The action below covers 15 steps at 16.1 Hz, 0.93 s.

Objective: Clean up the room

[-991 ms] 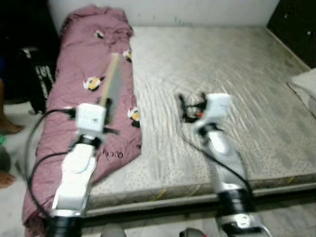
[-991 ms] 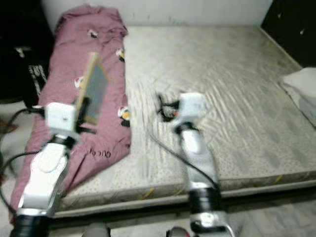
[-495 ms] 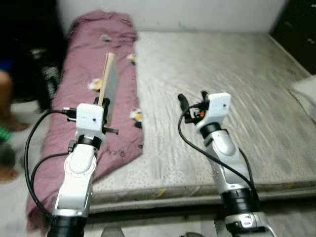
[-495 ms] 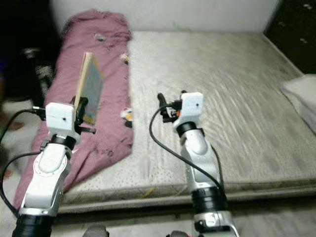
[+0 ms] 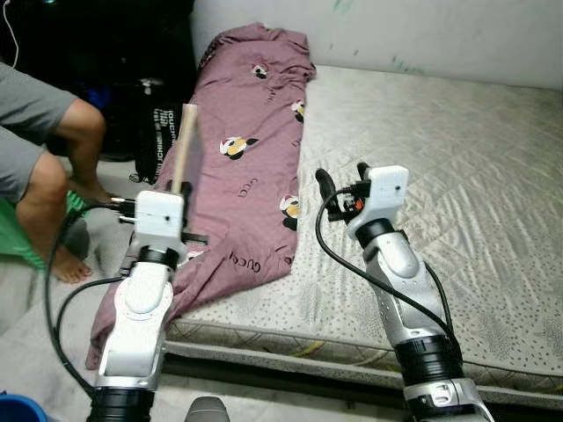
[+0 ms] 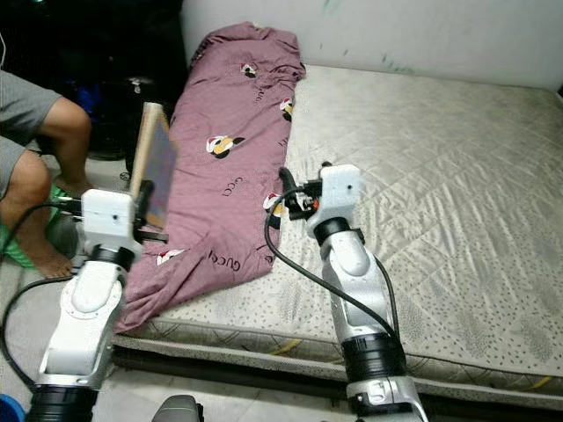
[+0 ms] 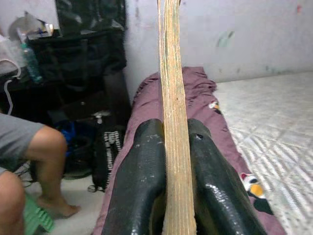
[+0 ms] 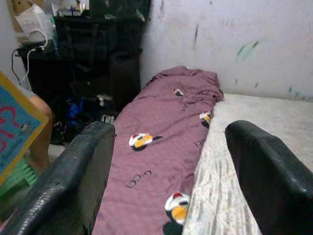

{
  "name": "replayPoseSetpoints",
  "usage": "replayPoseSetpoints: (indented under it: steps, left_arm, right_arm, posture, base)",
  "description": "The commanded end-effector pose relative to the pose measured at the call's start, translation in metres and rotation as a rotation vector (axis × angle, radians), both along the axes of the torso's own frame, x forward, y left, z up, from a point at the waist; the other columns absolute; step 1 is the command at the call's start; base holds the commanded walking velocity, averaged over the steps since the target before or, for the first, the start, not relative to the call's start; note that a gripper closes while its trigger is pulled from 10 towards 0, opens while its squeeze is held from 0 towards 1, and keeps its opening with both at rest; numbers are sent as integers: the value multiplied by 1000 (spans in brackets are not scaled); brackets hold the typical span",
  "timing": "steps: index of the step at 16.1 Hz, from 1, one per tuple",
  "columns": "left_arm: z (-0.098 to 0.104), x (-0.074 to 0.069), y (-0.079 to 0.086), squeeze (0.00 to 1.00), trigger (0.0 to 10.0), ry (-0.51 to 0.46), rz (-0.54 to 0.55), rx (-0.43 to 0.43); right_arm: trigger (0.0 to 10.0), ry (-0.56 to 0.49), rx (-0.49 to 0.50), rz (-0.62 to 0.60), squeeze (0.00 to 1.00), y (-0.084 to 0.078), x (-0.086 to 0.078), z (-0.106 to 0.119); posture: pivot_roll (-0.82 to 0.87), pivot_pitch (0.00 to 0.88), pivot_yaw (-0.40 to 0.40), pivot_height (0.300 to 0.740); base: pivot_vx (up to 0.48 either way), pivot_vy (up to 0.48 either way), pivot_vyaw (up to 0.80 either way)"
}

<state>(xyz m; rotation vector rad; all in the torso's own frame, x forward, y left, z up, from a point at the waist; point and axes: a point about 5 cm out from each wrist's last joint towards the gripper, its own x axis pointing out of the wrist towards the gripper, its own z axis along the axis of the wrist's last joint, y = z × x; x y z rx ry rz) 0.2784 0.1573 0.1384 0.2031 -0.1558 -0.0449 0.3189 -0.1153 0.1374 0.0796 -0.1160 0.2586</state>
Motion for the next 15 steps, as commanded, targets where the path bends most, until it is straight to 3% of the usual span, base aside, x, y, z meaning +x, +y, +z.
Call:
replayPoseSetpoints:
  steps: [1,3,5,7,15]
  left_arm:
    - [6,-1,-2,0,10000,-37,-8,4]
    - [5,-4,-5,0,10000,-40,-4,0]
    - [2,-7,-6,0,10000,-42,22,-27]
    - [2,-8,-8,0,10000,-41,18,-34]
    - [-1,-2,-20,0,10000,-1,-104,-5]
  right_arm:
    - [10000,17,-5,0,0,-3,-1,-3]
    - [10000,33,-17,16,0,-4,-4,-6]
    - [10000,38,-39,78,0,6,-3,-6]
    - [10000,31,-44,75,0,5,-3,-4]
    - [10000,20,-21,-79,0,-18,-14,-8]
  posture:
    - [35,0,-45,740]
    - [50,0,-86,740]
    - [51,0,-111,740]
    - [47,0,-106,740]
    - [-27,0,28,740]
  base:
    - [0,0,0]
    - [0,0,0]
    - [0,0,0]
    - [0,0,0]
    - [0,0,0]
